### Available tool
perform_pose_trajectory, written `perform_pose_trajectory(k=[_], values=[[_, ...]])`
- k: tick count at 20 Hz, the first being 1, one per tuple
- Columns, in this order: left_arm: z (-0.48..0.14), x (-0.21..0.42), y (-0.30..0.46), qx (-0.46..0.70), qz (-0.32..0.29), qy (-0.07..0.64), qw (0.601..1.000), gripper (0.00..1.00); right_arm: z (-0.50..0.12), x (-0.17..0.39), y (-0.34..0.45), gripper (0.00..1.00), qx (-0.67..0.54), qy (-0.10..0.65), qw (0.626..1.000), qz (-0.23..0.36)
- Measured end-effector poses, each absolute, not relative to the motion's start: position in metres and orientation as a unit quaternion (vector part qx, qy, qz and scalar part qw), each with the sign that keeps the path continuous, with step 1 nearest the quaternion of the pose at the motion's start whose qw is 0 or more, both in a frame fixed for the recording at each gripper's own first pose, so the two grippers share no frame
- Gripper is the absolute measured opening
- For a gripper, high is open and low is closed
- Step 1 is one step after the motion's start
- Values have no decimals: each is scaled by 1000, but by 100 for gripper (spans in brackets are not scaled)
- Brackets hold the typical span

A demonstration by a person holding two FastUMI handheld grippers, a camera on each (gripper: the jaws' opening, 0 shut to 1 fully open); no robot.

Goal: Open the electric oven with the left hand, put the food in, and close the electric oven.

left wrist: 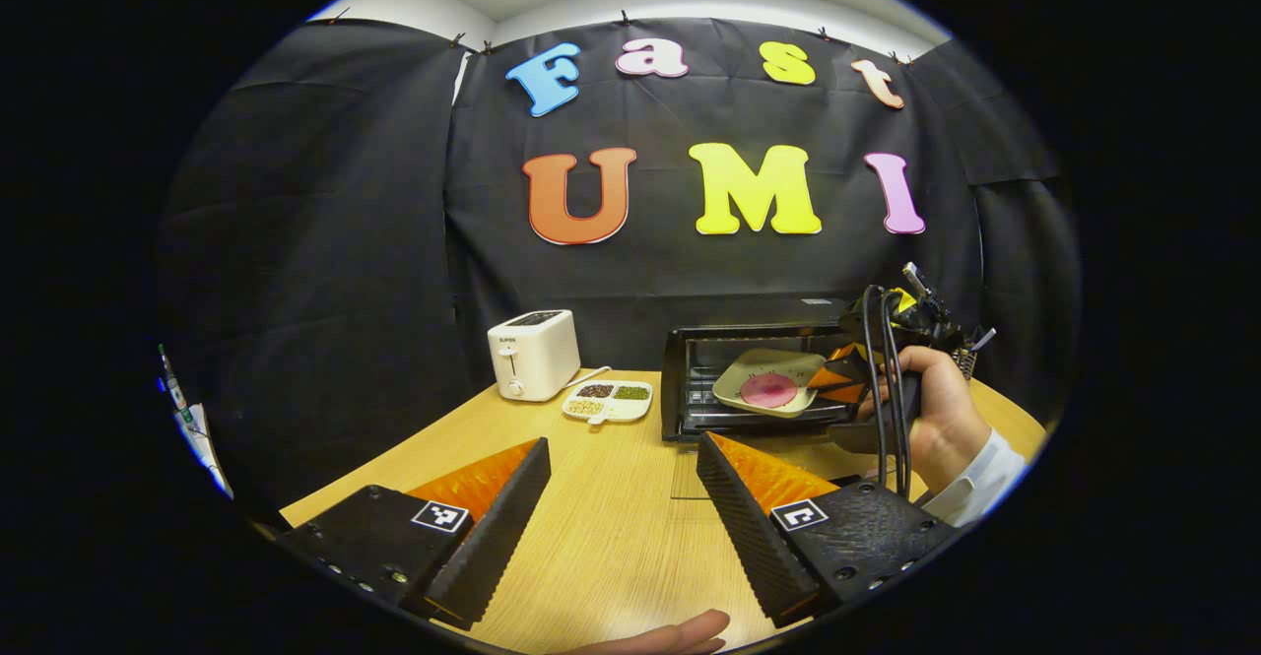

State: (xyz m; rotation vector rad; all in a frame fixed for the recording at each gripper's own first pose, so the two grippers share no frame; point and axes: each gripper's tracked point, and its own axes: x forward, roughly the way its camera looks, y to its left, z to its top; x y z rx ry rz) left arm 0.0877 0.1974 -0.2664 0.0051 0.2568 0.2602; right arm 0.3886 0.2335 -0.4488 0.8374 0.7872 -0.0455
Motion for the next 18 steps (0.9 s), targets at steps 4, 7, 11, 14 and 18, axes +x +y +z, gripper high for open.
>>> perform_pose_trajectory(k=[4, 7, 11, 14, 18], values=[[-272, 90, 193, 3, 128, 125, 984, 95, -461, 401, 231, 5, 399, 346, 849, -27], [-273, 92, 190, -3, 127, 120, 985, 95, -462, 407, 228, 2, 409, 310, 858, -29], [-276, 90, 185, -15, 120, 120, 985, 95, -464, 406, 225, 8, 393, 287, 873, -29], [-283, 86, 185, -16, 122, 129, 984, 96, -468, 406, 225, 0, 380, 282, 881, -26], [-285, 78, 180, -8, 115, 137, 984, 96, -462, 388, 227, 7, 363, 280, 889, -7]])
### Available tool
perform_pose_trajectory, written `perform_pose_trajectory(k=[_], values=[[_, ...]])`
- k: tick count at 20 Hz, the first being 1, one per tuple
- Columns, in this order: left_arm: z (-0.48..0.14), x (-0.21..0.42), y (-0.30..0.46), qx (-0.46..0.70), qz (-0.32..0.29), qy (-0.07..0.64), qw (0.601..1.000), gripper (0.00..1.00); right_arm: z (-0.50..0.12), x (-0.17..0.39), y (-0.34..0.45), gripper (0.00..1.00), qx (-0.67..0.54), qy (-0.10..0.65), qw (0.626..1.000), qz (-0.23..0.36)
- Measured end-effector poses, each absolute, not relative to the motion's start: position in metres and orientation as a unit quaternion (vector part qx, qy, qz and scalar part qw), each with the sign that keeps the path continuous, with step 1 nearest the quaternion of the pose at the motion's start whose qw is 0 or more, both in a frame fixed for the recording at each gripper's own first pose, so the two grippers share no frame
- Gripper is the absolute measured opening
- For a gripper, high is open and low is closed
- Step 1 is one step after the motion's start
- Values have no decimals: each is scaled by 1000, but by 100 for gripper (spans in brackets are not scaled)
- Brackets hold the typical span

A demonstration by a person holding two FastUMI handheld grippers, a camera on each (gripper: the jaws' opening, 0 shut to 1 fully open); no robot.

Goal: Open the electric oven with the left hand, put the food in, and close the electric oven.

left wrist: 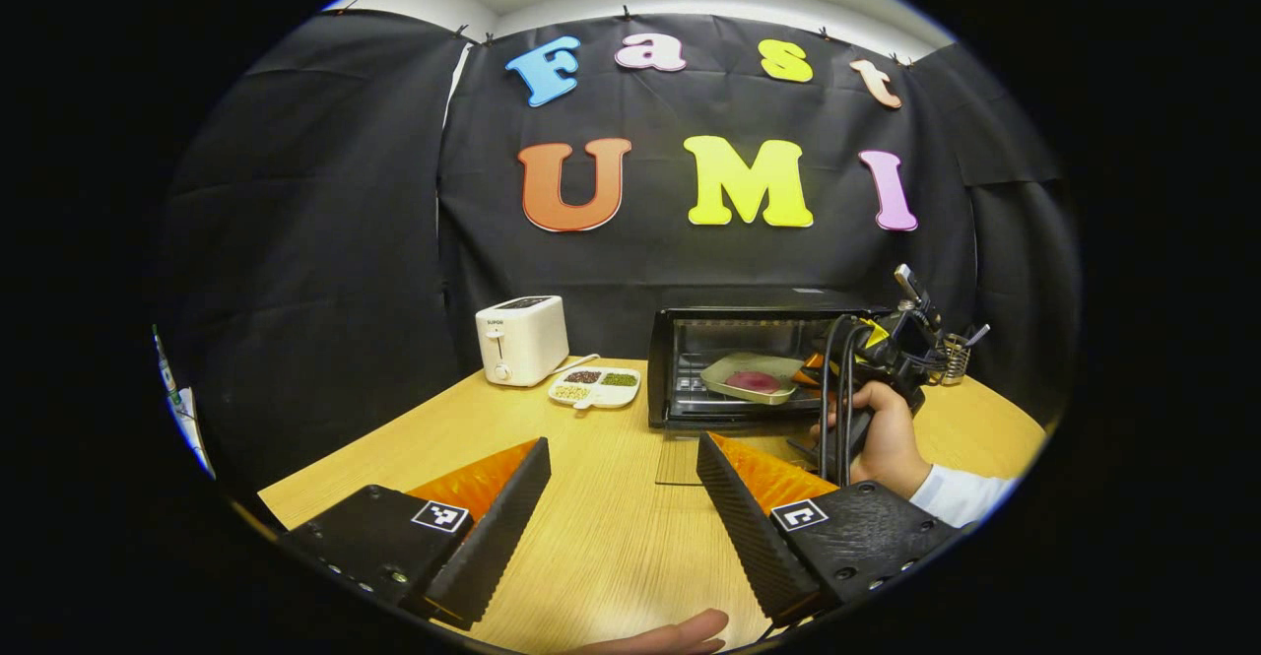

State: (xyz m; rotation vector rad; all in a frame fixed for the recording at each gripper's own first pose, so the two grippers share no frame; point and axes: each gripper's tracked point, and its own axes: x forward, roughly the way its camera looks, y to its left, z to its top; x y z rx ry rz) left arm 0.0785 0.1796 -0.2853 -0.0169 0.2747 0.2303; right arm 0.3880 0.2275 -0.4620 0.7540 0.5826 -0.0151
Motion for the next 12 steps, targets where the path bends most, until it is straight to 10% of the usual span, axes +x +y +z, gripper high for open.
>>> perform_pose_trajectory(k=[12], values=[[-283, 63, 178, -27, 94, 146, 984, 96, -381, 300, 214, 83, 215, 211, 950, 85]])
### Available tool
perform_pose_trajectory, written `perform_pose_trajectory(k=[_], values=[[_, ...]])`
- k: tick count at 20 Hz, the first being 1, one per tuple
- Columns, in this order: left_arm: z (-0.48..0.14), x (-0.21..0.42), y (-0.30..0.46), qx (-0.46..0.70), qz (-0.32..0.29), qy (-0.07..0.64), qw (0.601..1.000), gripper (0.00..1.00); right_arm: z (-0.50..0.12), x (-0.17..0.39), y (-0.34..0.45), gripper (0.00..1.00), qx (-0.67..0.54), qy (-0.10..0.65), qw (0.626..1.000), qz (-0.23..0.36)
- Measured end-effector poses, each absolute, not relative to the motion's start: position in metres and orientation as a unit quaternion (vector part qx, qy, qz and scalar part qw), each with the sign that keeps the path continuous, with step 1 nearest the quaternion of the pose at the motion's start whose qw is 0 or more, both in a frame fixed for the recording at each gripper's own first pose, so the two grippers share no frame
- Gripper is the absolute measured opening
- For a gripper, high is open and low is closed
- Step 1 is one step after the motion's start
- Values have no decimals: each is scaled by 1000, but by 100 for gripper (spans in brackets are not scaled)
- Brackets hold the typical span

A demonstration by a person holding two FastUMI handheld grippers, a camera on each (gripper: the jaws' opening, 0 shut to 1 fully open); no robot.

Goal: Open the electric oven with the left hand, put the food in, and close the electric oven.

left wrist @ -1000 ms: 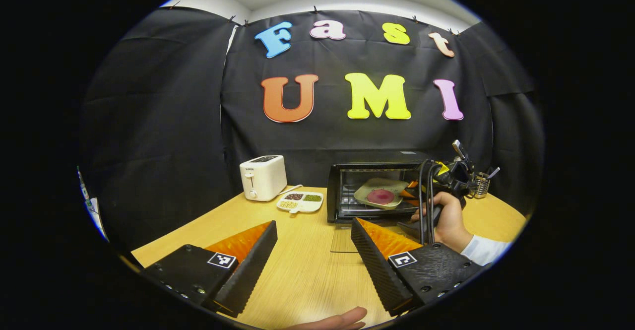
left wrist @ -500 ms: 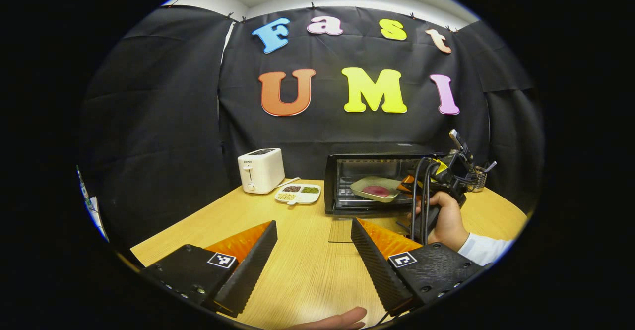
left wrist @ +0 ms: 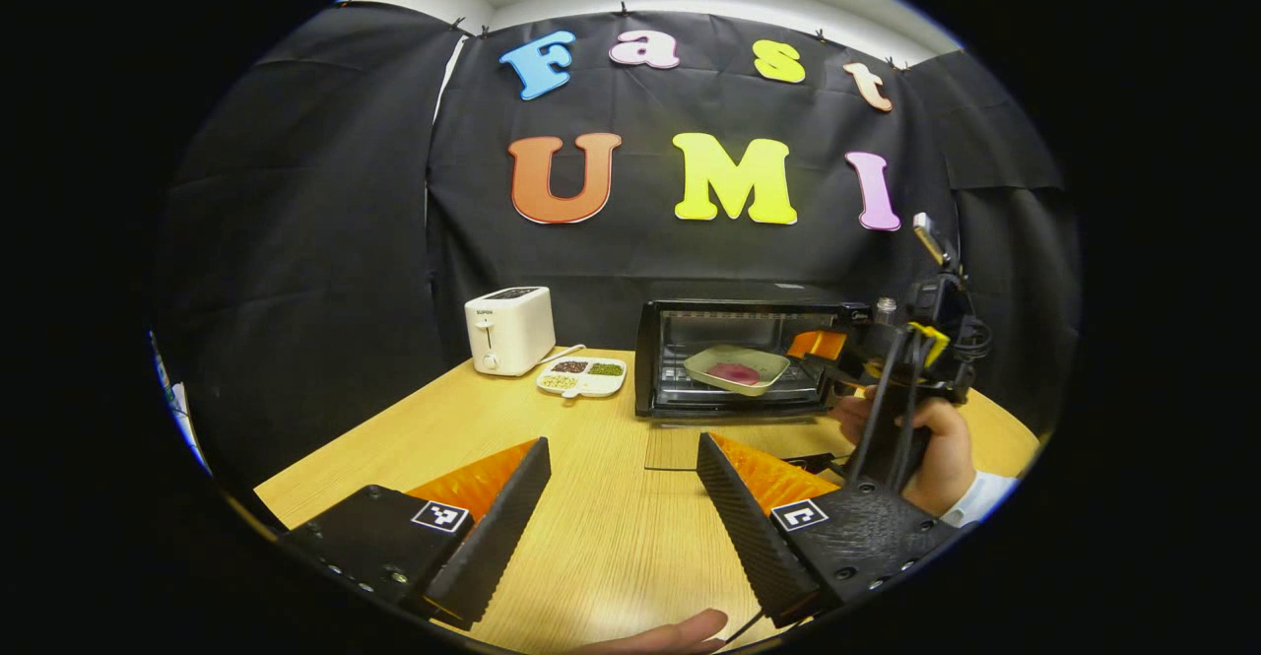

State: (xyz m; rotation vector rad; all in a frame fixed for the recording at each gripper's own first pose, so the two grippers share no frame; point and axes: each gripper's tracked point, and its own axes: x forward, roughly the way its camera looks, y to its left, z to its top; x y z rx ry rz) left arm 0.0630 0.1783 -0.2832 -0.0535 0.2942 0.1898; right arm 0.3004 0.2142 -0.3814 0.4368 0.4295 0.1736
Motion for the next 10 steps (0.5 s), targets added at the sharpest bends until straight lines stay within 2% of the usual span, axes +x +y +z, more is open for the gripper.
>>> perform_pose_trajectory(k=[1, 2, 3, 6, 8, 9, 10], values=[[-283, 63, 179, -28, 94, 147, 984, 96, -371, 294, 210, 85, 205, 201, 954, 91], [-284, 63, 178, -32, 92, 148, 984, 96, -361, 289, 206, 93, 194, 191, 957, 99], [-286, 64, 175, -35, 89, 152, 984, 95, -348, 280, 204, 87, 179, 181, 961, 107], [-295, 66, 164, -42, 78, 166, 982, 96, -321, 257, 185, 96, 143, 161, 970, 113], [-301, 70, 158, -41, 74, 176, 981, 96, -304, 246, 172, 96, 133, 151, 972, 118], [-302, 73, 153, -40, 70, 180, 980, 96, -295, 240, 166, 100, 126, 144, 974, 121], [-305, 77, 147, -38, 65, 184, 980, 96, -286, 236, 156, 95, 114, 138, 977, 118]])
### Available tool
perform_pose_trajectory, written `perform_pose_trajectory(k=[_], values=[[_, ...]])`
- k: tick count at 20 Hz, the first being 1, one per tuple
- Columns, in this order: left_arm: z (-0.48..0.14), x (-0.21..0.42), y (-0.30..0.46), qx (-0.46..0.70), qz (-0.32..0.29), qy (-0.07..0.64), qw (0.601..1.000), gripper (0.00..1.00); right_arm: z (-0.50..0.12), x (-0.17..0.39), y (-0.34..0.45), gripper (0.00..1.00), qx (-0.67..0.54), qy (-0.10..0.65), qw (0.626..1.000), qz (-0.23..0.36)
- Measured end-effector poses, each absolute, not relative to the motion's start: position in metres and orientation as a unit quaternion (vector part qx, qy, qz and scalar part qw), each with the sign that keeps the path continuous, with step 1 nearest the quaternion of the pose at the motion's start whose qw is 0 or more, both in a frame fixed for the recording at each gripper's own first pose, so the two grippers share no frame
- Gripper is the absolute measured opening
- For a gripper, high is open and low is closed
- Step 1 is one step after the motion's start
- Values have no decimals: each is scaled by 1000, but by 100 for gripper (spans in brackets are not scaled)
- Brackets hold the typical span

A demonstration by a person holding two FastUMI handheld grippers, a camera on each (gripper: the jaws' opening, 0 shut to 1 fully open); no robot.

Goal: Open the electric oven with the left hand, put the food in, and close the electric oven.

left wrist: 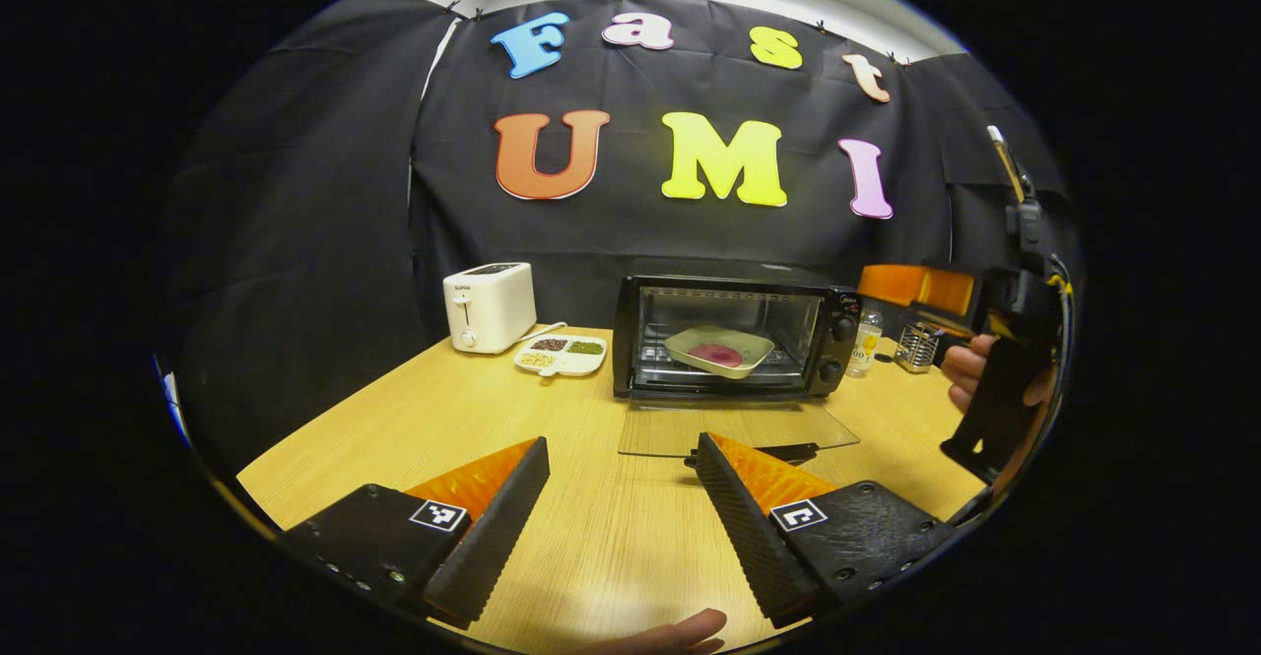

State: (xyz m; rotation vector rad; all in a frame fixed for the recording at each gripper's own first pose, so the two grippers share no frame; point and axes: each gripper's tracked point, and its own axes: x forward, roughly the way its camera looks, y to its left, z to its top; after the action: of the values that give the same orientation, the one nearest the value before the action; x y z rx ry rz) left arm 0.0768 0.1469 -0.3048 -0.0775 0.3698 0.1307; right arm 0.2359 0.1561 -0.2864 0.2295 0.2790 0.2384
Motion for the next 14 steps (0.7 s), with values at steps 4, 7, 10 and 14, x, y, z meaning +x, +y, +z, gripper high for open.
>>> perform_pose_trajectory(k=[4, 7, 10, 14], values=[[-323, 92, 122, -33, 45, 206, 977, 96, -249, 218, 124, 100, 94, 105, 982, 123], [-339, 104, 100, -28, 26, 228, 973, 96, -225, 213, 87, 95, 77, 80, 989, 99], [-354, 115, 77, -20, 8, 248, 969, 96, -209, 204, 60, 96, 70, 67, 992, 79], [-379, 126, 50, -13, -14, 283, 959, 96, -181, 193, 28, 96, 45, 30, 996, 65]])
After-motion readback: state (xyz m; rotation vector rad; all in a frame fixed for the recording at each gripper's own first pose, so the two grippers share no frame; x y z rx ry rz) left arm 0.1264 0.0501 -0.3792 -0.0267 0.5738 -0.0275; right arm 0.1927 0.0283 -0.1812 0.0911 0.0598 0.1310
